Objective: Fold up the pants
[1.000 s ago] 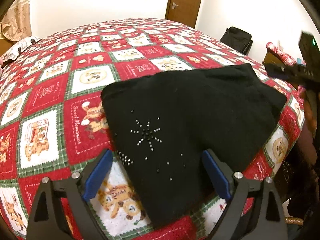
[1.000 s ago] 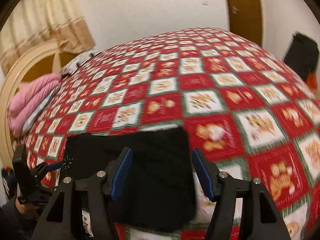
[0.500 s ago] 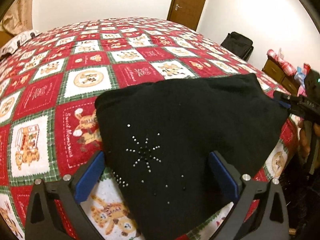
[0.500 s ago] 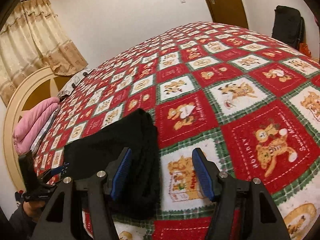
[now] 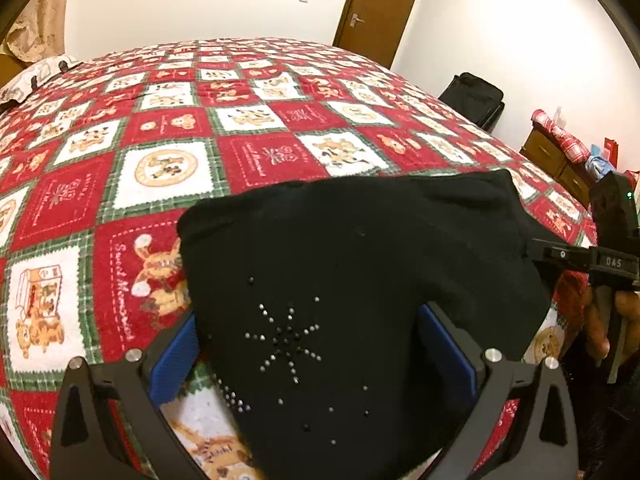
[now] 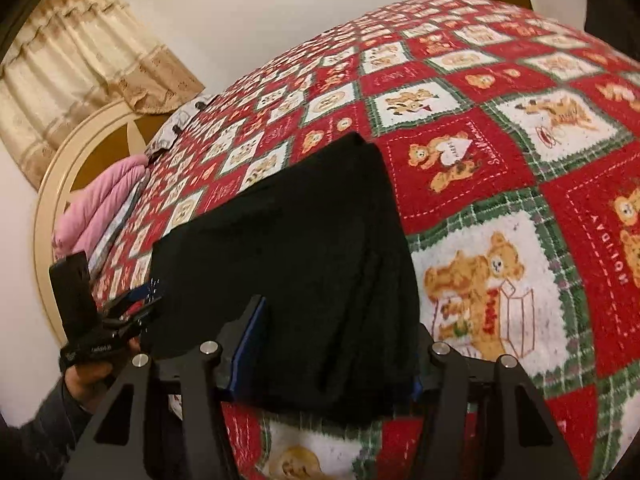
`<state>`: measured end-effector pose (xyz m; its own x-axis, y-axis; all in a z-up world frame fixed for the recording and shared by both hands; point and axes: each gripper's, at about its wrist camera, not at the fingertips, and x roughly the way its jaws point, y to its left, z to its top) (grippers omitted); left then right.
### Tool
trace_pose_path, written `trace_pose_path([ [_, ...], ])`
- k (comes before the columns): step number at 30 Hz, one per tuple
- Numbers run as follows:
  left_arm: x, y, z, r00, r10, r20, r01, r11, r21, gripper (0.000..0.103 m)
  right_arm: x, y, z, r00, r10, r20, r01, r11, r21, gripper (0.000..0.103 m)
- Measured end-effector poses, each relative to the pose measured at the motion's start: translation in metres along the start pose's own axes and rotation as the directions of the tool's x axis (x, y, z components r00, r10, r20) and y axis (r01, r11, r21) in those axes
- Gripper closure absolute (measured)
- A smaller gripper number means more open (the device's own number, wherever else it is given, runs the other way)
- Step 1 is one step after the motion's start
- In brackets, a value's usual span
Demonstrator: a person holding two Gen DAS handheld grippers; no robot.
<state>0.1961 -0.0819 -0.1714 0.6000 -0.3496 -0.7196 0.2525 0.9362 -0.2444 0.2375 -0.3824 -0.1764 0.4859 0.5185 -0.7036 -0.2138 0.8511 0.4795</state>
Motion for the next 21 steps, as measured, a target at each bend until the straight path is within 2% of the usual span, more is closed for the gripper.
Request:
trace_pose_path([
  [5, -0.004, 0.009, 0.001, 0.998, -0.059, -0.003, 0.058, 0.998, -0.033, 0.000, -0.009, -0.001, -0.004, 1.000, 0.025, 0.018, -0.025, 1.000, 0.000, 0.050],
  [8, -0.003, 0.004, 0.003, 0.998, -0.053, 0.021, 0.054, 0.997, -0.054, 0.001, -0.001, -0.007, 0.002, 0.999, 0.040, 0.024, -0.041, 0.998, 0.042, 0.052],
  [10, -0.005, 0.001, 0.003, 0.999, -0.046, 0.030, 0.047, 0.997, -0.054, 0.009, 0.001, -0.005, 0.004, 0.999, 0.043, 0.024, -0.044, 0.998, 0.049, 0.053],
  [12, -0.010, 0.002, 0.002, 0.998, -0.055, 0.038, 0.057, 0.996, -0.062, 0.026, -0.003, 0.000, 0.002, 0.998, 0.047, 0.029, -0.048, 0.999, 0.024, 0.054],
  [14, -0.014, 0.013, -0.004, 0.997, -0.062, 0.041, 0.065, 0.994, -0.086, 0.031, -0.004, -0.001, -0.001, 0.999, 0.047, 0.021, -0.048, 0.999, 0.018, 0.056],
  [16, -0.017, 0.022, -0.007, 0.996, -0.063, 0.055, 0.069, 0.992, -0.107, 0.043, -0.002, -0.004, -0.001, 0.999, 0.049, 0.016, -0.049, 0.998, 0.024, 0.059],
  [21, -0.013, 0.028, -0.004, 0.993, -0.101, 0.056, 0.108, 0.983, -0.147, 0.045, 0.000, -0.006, 0.000, 0.999, 0.044, 0.023, -0.045, 0.998, 0.032, 0.059],
])
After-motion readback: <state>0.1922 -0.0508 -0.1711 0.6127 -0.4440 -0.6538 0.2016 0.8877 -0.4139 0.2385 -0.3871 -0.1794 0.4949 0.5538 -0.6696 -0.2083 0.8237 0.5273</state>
